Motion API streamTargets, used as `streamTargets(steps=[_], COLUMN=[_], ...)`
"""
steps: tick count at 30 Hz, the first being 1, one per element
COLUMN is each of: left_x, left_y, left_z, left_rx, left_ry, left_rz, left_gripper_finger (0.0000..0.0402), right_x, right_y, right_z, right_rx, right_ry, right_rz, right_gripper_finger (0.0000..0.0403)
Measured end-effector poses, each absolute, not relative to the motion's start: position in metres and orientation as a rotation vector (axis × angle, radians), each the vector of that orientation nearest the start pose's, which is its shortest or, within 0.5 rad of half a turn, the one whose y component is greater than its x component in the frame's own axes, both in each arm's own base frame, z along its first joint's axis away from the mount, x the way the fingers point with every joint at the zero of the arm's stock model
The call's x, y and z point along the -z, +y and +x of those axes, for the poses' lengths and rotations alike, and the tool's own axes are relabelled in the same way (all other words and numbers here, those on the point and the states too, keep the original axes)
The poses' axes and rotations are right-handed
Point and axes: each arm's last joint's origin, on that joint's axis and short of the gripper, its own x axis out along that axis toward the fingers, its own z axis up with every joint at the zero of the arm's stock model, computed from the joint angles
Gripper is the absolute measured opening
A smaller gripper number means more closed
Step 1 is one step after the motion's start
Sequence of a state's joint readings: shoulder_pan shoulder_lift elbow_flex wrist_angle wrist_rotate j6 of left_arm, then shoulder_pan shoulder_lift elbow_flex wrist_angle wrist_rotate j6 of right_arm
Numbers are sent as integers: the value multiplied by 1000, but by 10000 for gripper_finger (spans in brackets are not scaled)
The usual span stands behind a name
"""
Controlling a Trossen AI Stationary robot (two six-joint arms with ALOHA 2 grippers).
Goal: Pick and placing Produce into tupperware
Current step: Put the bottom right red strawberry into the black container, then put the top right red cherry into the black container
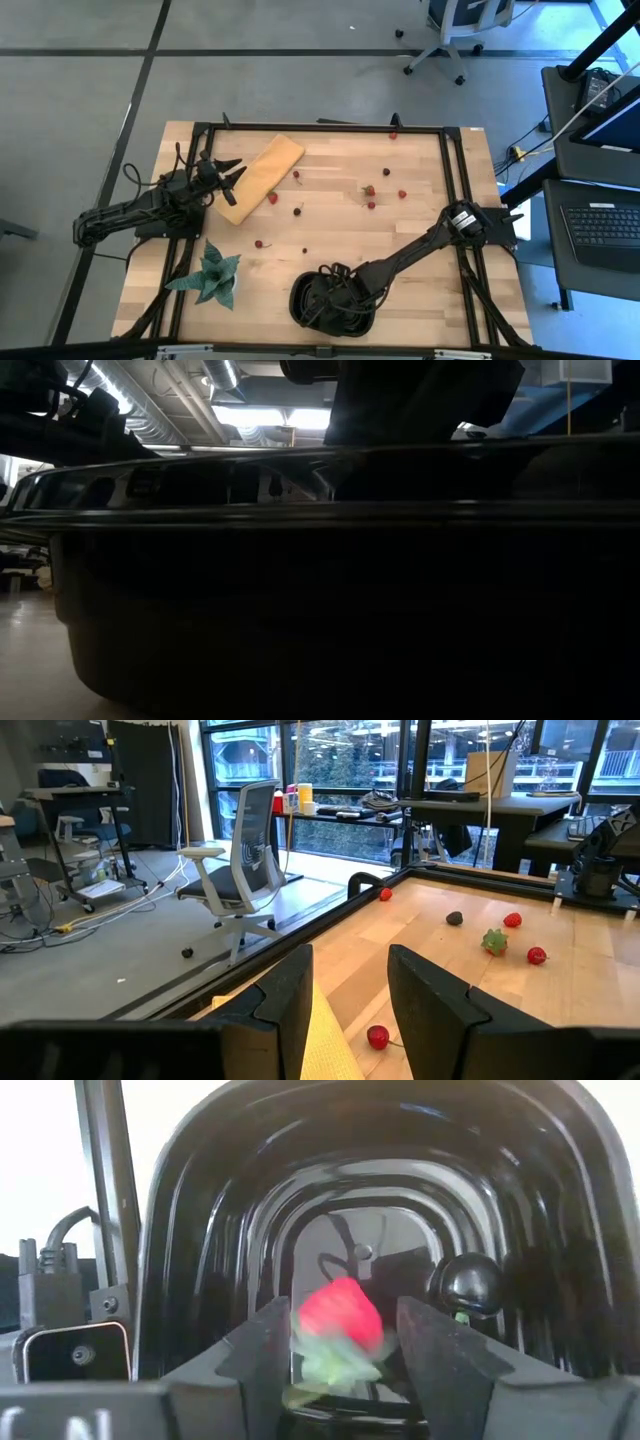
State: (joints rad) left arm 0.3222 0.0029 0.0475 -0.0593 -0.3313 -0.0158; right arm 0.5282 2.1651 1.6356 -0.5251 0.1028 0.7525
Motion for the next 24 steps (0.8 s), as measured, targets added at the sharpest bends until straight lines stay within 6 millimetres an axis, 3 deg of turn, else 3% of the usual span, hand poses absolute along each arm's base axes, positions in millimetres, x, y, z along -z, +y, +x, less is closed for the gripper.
streamTargets(steps=[11,17,24], left_x=[-174,-174,-174], left_y=[38,38,38], left_z=[85,85,85], left_rx=[-654,-654,-654], left_ry=[9,10,9], left_rz=[-15,-15,-15], left_gripper_finger=[125,125,125], right_x=[-174,-217,-265], right_y=[225,200,143], right_z=[396,389,364], right_rx=[28,76,327], right_ry=[1085,1068,1107], right_rz=[404,481,531], right_gripper_finger=[229,229,229])
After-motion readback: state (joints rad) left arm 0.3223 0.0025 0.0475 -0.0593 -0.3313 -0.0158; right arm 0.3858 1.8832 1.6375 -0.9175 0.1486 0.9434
